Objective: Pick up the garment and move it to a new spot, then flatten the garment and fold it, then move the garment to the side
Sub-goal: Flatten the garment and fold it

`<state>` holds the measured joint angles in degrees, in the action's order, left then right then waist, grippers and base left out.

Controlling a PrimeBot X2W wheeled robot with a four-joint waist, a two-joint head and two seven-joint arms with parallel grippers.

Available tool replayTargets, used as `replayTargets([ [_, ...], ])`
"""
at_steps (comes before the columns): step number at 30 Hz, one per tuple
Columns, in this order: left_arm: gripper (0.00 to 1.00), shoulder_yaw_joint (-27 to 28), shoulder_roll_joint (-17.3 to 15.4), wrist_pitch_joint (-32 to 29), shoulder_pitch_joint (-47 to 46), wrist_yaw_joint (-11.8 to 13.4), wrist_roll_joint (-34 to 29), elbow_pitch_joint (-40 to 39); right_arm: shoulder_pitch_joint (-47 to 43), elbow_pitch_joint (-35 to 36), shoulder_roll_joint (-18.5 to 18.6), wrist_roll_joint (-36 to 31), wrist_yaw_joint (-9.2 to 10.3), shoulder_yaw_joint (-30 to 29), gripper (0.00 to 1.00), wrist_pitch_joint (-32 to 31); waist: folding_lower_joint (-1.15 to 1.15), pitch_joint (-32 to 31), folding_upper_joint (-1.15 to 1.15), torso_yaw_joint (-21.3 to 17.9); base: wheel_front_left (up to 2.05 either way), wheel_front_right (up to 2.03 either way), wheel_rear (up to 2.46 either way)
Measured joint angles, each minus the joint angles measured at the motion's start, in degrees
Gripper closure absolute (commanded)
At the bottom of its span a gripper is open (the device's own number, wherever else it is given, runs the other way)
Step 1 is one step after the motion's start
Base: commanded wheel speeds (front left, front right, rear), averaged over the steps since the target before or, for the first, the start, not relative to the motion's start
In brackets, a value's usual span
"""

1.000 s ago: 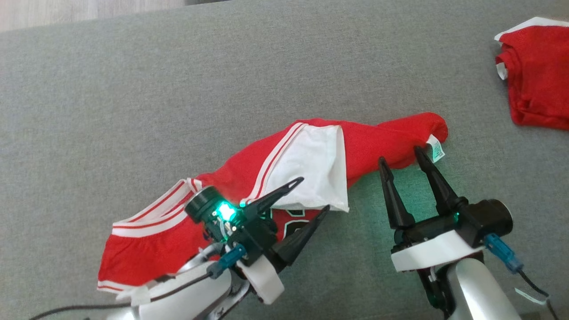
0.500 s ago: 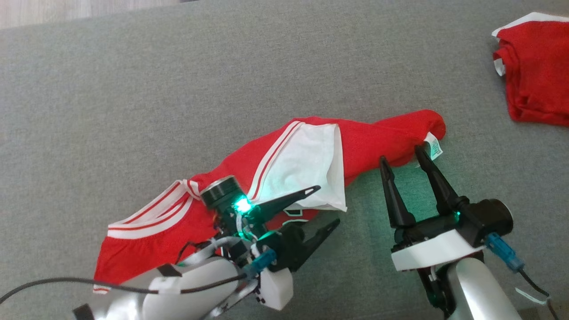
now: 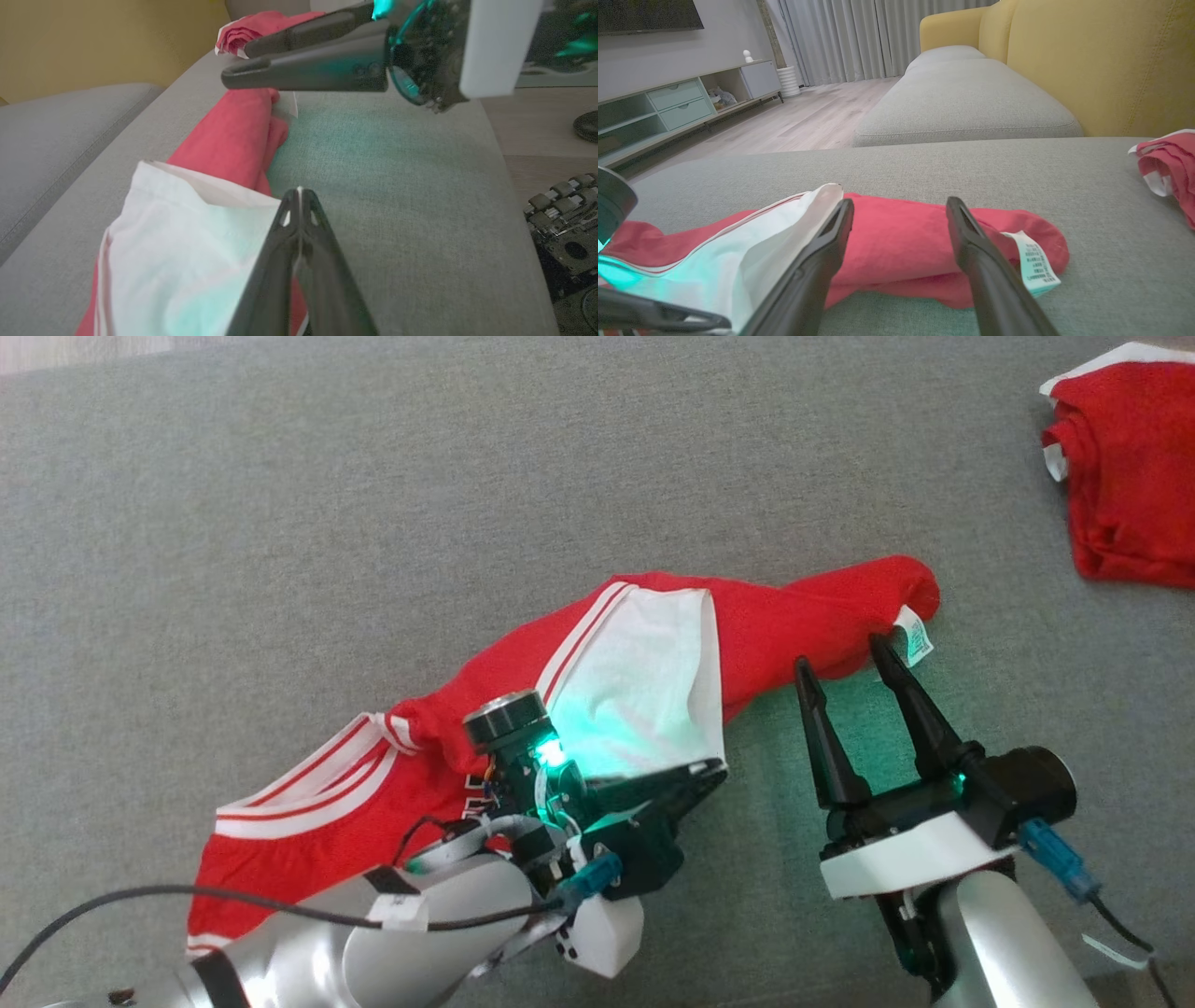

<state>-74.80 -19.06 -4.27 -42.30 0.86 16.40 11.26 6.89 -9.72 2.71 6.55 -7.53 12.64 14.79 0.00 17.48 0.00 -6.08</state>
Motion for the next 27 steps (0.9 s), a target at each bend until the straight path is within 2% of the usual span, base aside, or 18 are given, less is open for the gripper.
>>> replayTargets([
  [5,1.0,0.15,-0.36,1.82,-0.04,-0.08,-0.42,-0.93,-0.03,0.01,0.0,-0.1,0.0,-0.25,0.0,0.0,0.0,-0.68,0.0,0.47,0.0,0.0,0.0],
  [9,1.0,1.7,-1.87,3.04,-0.12,1.78,-0.42,-3.88,-0.07,0.08,0.0,-1.03,0.0,-0.62,0.0,0.0,0.0,-1.15,0.0,1.1,0.0,0.0,0.0],
  [12,1.0,5.43,-5.84,4.49,-0.91,4.2,0.1,-8.2,-0.05,0.71,0.01,-1.09,0.0,-2.48,0.0,0.0,0.0,-1.37,0.0,1.8,0.0,0.0,0.0],
  [15,1.0,10.57,-11.57,5.57,-3.38,6.7,0.16,-12.45,0.08,0.73,0.79,-1.27,0.0,-4.17,0.0,0.0,0.0,-1.19,0.0,2.42,0.0,0.0,0.0],
  [20,1.0,17.53,-20.34,5.77,-8.35,8.28,0.73,-15.84,2.12,-1.25,4.71,-0.64,0.0,-6.33,0.0,0.0,0.0,-0.8,0.0,3.37,0.0,0.0,0.0],
  [23,1.0,19.84,-23.24,5.6,-9.79,8.28,1.34,-16.56,2.98,-3.11,6.3,1.65,0.0,-6.95,0.0,0.0,0.0,-0.52,0.0,3.7,0.0,0.0,0.0],
  [27,1.0,21.08,-24.88,5.6,-10.28,8.31,1.86,-16.66,3.36,-8.1,7.94,7.57,0.0,-7.3,0.0,0.0,0.0,-0.17,0.0,4.09,0.0,0.0,0.0],
])
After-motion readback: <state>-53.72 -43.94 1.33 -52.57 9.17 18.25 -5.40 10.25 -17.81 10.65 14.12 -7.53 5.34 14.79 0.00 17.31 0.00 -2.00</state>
